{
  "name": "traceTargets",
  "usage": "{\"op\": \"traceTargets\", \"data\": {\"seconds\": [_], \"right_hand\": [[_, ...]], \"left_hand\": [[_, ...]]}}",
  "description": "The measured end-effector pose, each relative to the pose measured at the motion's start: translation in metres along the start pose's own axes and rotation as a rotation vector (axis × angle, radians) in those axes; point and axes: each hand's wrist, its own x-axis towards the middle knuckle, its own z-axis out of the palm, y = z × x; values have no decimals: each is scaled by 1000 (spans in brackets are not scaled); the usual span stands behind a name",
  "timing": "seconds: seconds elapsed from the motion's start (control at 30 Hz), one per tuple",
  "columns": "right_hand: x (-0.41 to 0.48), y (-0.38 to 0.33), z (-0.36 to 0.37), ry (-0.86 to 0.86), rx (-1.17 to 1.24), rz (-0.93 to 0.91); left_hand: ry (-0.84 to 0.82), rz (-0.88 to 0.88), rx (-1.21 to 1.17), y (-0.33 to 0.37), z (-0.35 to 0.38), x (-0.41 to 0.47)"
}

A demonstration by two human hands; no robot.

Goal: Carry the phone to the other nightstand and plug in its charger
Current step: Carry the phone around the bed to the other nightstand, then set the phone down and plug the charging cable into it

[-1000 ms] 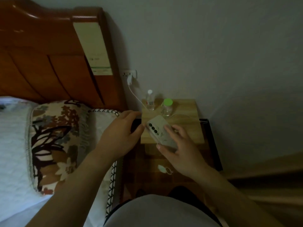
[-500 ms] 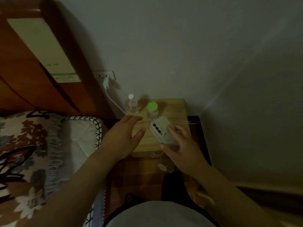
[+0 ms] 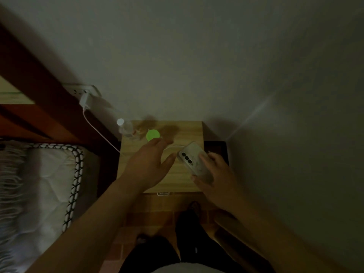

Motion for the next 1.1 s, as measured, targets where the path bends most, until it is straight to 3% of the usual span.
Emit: {"op": "traceTargets", "data": {"seconds": [0.17, 0.33, 0.7, 0.9, 1.1], "right_hand": [[11, 15, 12, -63, -57, -14], [21, 47, 56, -2, -48, 28], [111, 193, 214, -65, -198, -29], [149, 250, 264, 59, -301, -154], [165, 276, 282, 205, -380, -276]], "left_hand": [[-38, -3, 7, -11, 16, 3], [-91, -2, 31, -48, 54, 10], [-12, 31, 44, -172, 237, 66], [121, 146, 54, -227, 306, 95], [220, 238, 90, -237, 350, 118]]}}
